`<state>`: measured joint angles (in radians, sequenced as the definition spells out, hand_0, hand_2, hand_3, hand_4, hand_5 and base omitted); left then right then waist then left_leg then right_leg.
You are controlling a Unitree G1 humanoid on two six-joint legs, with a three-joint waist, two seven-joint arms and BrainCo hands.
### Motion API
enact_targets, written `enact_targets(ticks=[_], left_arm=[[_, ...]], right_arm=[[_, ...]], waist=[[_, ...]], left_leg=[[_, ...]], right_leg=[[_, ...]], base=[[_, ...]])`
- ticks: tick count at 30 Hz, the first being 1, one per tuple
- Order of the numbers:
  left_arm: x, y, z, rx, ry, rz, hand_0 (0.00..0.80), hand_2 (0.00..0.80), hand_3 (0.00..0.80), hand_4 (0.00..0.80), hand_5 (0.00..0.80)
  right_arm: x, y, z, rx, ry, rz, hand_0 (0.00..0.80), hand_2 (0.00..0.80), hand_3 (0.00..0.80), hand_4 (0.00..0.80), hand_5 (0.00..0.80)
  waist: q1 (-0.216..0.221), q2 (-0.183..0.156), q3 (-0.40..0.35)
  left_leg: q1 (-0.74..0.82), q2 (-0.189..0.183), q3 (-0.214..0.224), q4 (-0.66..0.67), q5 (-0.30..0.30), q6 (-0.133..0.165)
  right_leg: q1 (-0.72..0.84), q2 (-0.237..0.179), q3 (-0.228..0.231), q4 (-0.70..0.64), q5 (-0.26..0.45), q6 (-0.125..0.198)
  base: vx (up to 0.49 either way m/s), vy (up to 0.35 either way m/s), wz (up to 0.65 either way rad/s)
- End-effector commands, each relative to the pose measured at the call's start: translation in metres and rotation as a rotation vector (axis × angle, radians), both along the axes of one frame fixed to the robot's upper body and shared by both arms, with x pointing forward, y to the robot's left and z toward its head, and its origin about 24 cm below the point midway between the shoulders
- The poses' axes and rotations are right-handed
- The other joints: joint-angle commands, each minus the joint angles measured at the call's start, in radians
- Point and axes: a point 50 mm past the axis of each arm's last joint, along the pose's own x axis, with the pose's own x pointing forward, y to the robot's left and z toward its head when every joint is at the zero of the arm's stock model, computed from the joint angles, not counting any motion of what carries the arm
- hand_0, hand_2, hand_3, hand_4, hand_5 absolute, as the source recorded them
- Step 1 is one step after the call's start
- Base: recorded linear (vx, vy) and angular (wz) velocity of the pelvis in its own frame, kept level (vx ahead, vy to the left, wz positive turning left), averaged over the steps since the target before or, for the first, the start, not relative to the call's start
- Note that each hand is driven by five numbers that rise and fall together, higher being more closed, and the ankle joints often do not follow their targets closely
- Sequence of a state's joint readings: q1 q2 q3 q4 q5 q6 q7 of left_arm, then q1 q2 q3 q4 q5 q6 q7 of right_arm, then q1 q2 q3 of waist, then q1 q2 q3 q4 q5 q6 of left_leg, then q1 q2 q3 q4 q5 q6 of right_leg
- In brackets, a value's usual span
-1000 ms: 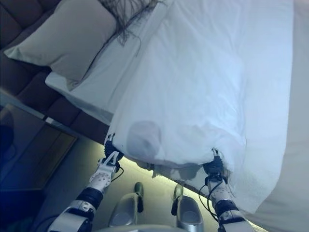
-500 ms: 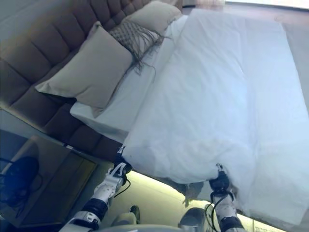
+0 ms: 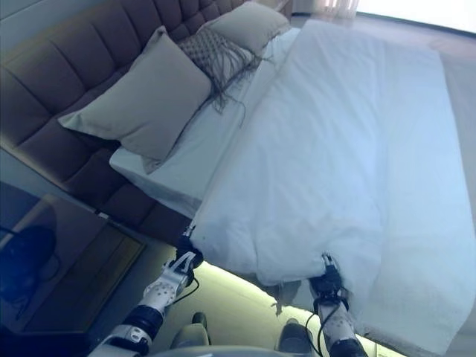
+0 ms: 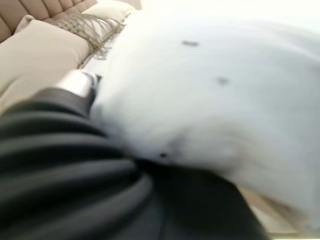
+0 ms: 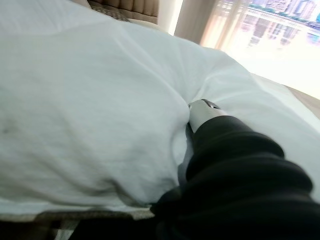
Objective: Make the bed neatly
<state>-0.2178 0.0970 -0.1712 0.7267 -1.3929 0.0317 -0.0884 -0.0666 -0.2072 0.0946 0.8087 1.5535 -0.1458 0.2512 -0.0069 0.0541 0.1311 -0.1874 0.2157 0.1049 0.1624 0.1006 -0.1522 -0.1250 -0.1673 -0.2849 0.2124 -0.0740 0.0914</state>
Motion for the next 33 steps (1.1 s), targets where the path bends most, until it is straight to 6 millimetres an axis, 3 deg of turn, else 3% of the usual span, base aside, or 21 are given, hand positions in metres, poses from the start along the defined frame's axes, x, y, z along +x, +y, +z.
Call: enact_targets(ticks=[1,3,5,9,12,14,15,16,18,19,21,22,24,29,33], left_arm=[[0.012,0.024,0.020,0.003,-0.149,0.098,0.800,0.800,0.800,0.800,0.800],[0.000,0.025,0.011,-0.019,-0.115,0.115,0.800,0.800,0.800,0.800,0.800],[-0.011,0.025,0.003,-0.018,-0.087,0.109,0.800,0.800,0.800,0.800,0.800],[-0.015,0.025,-0.003,-0.029,-0.057,0.101,0.800,0.800,0.800,0.800,0.800],[-0.013,0.019,-0.001,-0.054,-0.053,0.081,0.800,0.800,0.800,0.800,0.800],[-0.011,0.010,0.000,-0.043,-0.037,0.026,0.800,0.800,0.800,0.800,0.800],[-0.011,0.007,0.000,-0.025,-0.025,0.001,0.800,0.800,0.800,0.800,0.800],[-0.012,0.006,-0.001,-0.009,-0.017,-0.011,0.800,0.800,0.800,0.800,0.800],[-0.014,0.011,-0.001,0.028,-0.028,-0.032,0.800,0.800,0.800,0.800,0.800],[-0.017,0.021,-0.001,0.080,-0.025,-0.044,0.800,0.800,0.800,0.800,0.800],[-0.019,0.033,-0.002,0.148,-0.019,-0.071,0.800,0.800,0.800,0.800,0.800],[-0.018,0.038,-0.004,0.205,-0.026,-0.098,0.800,0.800,0.800,0.800,0.800],[-0.003,0.033,0.002,0.273,-0.063,-0.128,0.800,0.800,0.800,0.800,0.800],[0.064,0.042,0.054,0.342,-0.240,-0.034,0.800,0.800,0.800,0.800,0.800],[0.073,0.049,0.061,0.324,-0.260,0.034,0.800,0.800,0.800,0.800,0.800]], right_arm=[[0.034,0.007,0.028,-0.014,-0.141,0.040,0.800,0.800,0.800,0.800,0.800],[0.029,0.004,0.026,-0.030,-0.119,0.056,0.800,0.800,0.800,0.800,0.800],[0.021,0.001,0.021,-0.053,-0.095,0.061,0.800,0.800,0.800,0.800,0.800],[0.017,-0.005,0.017,-0.082,-0.062,0.066,0.800,0.800,0.800,0.800,0.800],[0.019,-0.012,0.019,-0.102,-0.051,0.052,0.800,0.800,0.800,0.800,0.800],[0.012,-0.020,0.016,-0.098,-0.046,0.008,0.800,0.800,0.800,0.800,0.800],[0.008,-0.022,0.014,-0.088,-0.047,-0.006,0.800,0.800,0.800,0.800,0.800],[0.005,-0.021,0.013,-0.077,-0.044,-0.009,0.800,0.800,0.800,0.800,0.800],[0.001,-0.015,0.010,-0.048,-0.030,-0.004,0.800,0.800,0.800,0.800,0.800],[-0.001,-0.006,0.008,0.005,-0.033,0.010,0.800,0.800,0.800,0.800,0.800],[-0.008,0.002,0.004,0.030,-0.035,0.039,0.800,0.800,0.800,0.800,0.800],[-0.013,0.007,0.001,0.046,-0.033,0.057,0.800,0.800,0.800,0.800,0.800],[-0.007,0.007,0.003,0.041,-0.066,0.069,0.800,0.800,0.800,0.800,0.800],[0.069,0.016,0.046,-0.113,-0.206,0.185,0.800,0.800,0.800,0.800,0.800],[0.083,0.004,0.053,-0.147,-0.161,0.188,0.800,0.800,0.800,0.800,0.800]], waist=[[0.053,-0.036,0.041],[0.054,-0.024,0.032],[0.054,-0.007,0.018],[0.030,0.026,-0.005],[0.007,0.036,-0.005],[-0.009,0.029,0.002],[-0.009,0.024,0.002],[-0.004,0.014,-0.002],[0.000,0.001,0.001],[0.007,-0.007,0.008],[0.007,-0.014,0.011],[0.005,-0.022,0.016],[0.003,-0.029,0.039],[-0.017,-0.013,0.187],[-0.023,-0.010,0.240]], left_leg=[[-0.044,-0.029,-0.024,0.030,0.067,-0.020],[-0.032,0.047,-0.079,0.015,0.135,-0.050],[0.013,0.103,-0.096,-0.040,0.167,-0.060],[0.094,0.135,-0.095,-0.097,0.137,-0.074],[0.124,0.101,-0.077,-0.077,0.037,-0.079],[0.123,0.056,-0.007,0.009,-0.036,-0.062],[0.121,0.037,-0.004,0.036,-0.058,-0.054],[0.115,-0.001,-0.036,0.058,-0.090,-0.037],[0.118,-0.033,-0.029,0.087,-0.129,-0.010],[0.125,-0.044,-0.010,0.090,-0.143,0.018],[0.110,-0.057,-0.003,0.095,-0.139,0.038],[0.076,-0.065,-0.008,0.112,-0.133,0.045],[-0.012,-0.074,-0.041,0.139,-0.117,0.034],[-0.221,-0.048,-0.068,0.134,-0.036,0.000],[-0.307,-0.057,-0.064,0.143,-0.009,-0.001]], right_leg=[[0.033,0.031,0.036,-0.095,0.131,0.022],[0.046,0.021,0.061,-0.091,0.121,0.022],[0.062,0.004,0.069,-0.081,0.106,0.032],[0.050,-0.065,0.106,-0.037,0.086,0.069],[0.048,-0.164,0.166,-0.012,0.096,0.136],[0.070,-0.251,0.170,-0.014,0.127,0.170],[0.082,-0.279,0.168,-0.027,0.153,0.170],[0.089,-0.304,0.182,-0.055,0.192,0.170],[0.063,-0.332,0.158,-0.042,0.229,0.170],[0.024,-0.325,0.142,0.032,0.224,0.170],[-0.011,-0.275,0.146,0.094,0.184,0.170],[-0.038,-0.240,0.148,0.117,0.149,0.164],[-0.080,-0.212,0.158,0.088,0.138,0.156],[-0.264,-0.168,0.167,0.068,0.185,0.138],[-0.337,-0.170,0.168,0.074,0.200,0.139]], base=[[0.101,0.218,0.02],[0.144,0.291,-0.14],[0.205,0.360,-0.30],[0.174,0.472,-0.31],[0.166,0.592,-0.21],[0.165,0.476,-0.04],[0.182,0.376,0.09],[0.160,0.308,0.13],[0.114,0.269,0.01],[0.074,0.263,-0.18],[0.027,0.195,-0.29],[-0.073,0.092,-0.28],[-0.290,0.033,-0.08],[-0.483,0.047,0.15],[-0.159,0.117,-0.17]])
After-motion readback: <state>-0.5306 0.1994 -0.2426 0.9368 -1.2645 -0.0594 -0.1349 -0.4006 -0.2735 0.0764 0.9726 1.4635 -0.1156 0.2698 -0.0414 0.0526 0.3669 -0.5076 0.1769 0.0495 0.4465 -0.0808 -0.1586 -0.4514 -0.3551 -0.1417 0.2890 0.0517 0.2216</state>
